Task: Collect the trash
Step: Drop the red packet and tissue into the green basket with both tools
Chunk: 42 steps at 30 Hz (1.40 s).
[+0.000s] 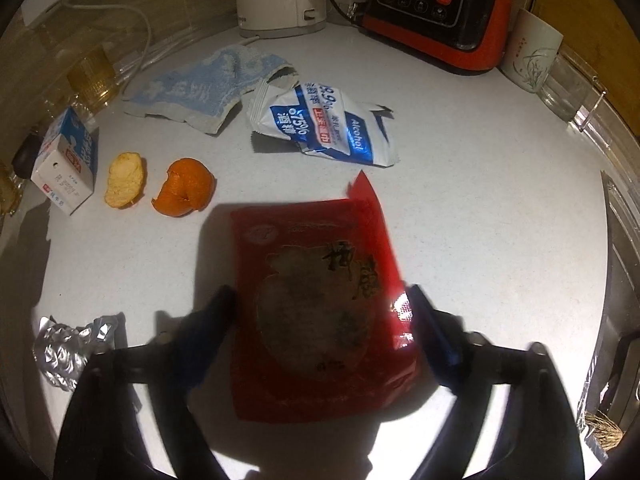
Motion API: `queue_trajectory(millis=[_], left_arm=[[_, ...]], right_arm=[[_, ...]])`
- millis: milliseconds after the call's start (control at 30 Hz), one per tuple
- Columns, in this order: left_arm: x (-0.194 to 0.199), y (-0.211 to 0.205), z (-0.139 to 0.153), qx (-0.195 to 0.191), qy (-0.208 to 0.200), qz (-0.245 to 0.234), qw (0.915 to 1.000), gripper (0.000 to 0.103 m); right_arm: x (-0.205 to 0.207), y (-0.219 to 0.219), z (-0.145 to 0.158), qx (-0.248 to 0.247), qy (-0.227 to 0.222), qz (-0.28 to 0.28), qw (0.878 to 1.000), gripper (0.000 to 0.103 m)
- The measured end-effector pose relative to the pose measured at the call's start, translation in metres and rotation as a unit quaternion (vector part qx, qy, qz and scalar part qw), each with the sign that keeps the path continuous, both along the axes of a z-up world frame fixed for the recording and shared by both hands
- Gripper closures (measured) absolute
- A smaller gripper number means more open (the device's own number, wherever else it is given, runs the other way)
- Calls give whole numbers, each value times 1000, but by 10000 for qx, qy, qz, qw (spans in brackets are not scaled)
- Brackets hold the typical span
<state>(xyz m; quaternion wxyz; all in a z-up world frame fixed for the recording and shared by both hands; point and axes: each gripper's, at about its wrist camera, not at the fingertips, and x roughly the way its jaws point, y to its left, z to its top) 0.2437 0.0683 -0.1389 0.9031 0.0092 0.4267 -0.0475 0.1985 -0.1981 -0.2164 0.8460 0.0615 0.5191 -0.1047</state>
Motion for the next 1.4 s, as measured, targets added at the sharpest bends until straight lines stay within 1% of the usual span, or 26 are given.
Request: queue_trajectory(millis=[33,67,100,133,167,300,400,533,633,733,900,967,1100,1300,1400], left_arm=[[-2,-3,1,-3,-10,-48,10000,74],[-6,-5,2,-10,-39,-101,9999,74],[-9,-9,4,-10,-49,-144,9999,74],[-12,-11,5,-15,-60,-182,9998,74],[-16,-14,6,-23,-72,-231,9997,74],[-31,-25,9,7,-63,-389,9992,74],[-43,-34,12,9,-47,-544,9985,73],[-68,-51,18,5,-58,-869,9962,73],[-94,-69,23,-13,-59,-1213,9926,73],[-125,-88,27,-180,39,-1639,9863,73],[-186,-127,24,-216,126,-2385,9708,74],[-211,-143,17,-259,253,-2684,9626,74],[-252,-170,-5,-312,544,-3070,9496,73],[-297,-199,-45,-180,998,-3263,9398,73],[-313,-212,-67,21,1210,-3289,9366,69]], right_arm=[[-2,-1,1,-2,-19,1,10000,38],[-4,-2,3,-3,-43,7,10000,49],[-6,-2,4,10,-58,25,10000,56],[-7,-4,5,63,-88,46,9999,60],[-9,-5,6,113,-113,55,9999,68],[-15,-11,9,365,-192,79,9991,81],[-24,-14,17,534,-279,96,9981,82],[-42,-17,32,623,-431,145,9970,82],[-68,-20,48,665,-550,203,9961,82],[-101,-25,65,679,-671,245,9951,82],[-170,-37,87,665,-756,285,9945,82],[-195,-40,92,640,-743,308,9947,82],[-240,-48,96,692,-720,332,9944,82],[-292,-60,93,738,-630,343,9947,81],[-307,-67,88,865,-593,348,9939,81]])
